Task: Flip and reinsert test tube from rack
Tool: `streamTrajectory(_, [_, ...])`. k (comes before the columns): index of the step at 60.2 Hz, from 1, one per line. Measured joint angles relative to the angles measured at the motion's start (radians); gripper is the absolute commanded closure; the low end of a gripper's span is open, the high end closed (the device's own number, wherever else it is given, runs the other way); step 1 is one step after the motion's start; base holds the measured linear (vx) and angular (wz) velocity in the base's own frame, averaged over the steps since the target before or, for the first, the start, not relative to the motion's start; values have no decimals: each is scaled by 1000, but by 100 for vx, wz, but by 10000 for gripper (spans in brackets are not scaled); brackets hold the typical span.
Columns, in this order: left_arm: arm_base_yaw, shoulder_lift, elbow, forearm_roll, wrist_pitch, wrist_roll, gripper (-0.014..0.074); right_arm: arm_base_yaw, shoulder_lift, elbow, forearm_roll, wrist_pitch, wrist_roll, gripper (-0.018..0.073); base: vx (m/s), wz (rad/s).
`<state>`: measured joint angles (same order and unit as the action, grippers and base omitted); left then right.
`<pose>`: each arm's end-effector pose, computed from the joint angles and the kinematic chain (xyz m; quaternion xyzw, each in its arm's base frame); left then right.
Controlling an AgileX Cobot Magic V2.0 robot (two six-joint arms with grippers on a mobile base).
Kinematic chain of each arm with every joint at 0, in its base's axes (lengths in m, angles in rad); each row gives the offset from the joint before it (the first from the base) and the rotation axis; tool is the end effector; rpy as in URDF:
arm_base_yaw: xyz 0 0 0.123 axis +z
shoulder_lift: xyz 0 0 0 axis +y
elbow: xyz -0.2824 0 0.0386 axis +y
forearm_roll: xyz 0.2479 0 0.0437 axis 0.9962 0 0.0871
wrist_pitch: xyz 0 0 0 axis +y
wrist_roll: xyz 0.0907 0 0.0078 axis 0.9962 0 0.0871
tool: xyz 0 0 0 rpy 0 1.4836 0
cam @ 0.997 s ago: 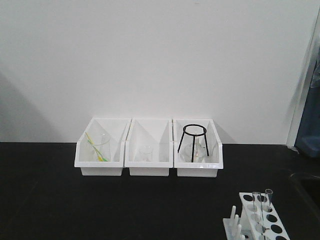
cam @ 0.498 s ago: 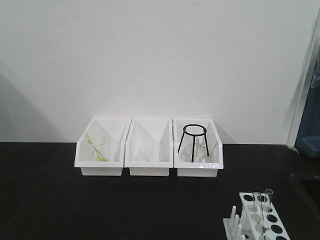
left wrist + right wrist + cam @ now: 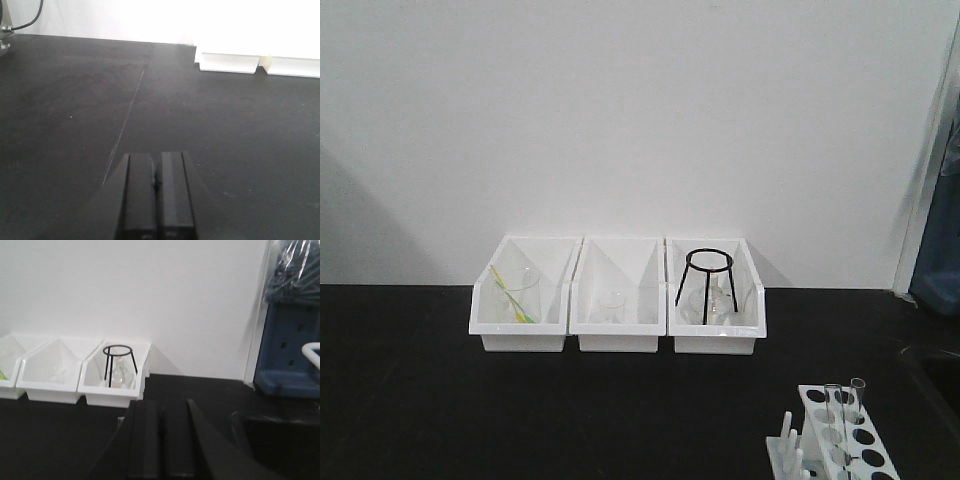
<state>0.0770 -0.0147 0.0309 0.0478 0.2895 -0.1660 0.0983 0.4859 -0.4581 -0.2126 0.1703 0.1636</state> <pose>0.0542 0.0054 0.1773 -0.0810 0.7757 -0.0082 0.6259 0.1076 0.0073 0.3160 -0.0417 0.7428 0.0042 0.6682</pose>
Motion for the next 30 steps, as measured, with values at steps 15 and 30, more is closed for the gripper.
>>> streamTrajectory(15, [0, 0, 0, 0, 0, 0, 603, 0, 266, -80, 0, 6, 0, 328, 0, 0])
streamTrajectory(30, [0, 0, 0, 0, 0, 0, 603, 0, 492, -125, 0, -69, 0, 25, 0, 0])
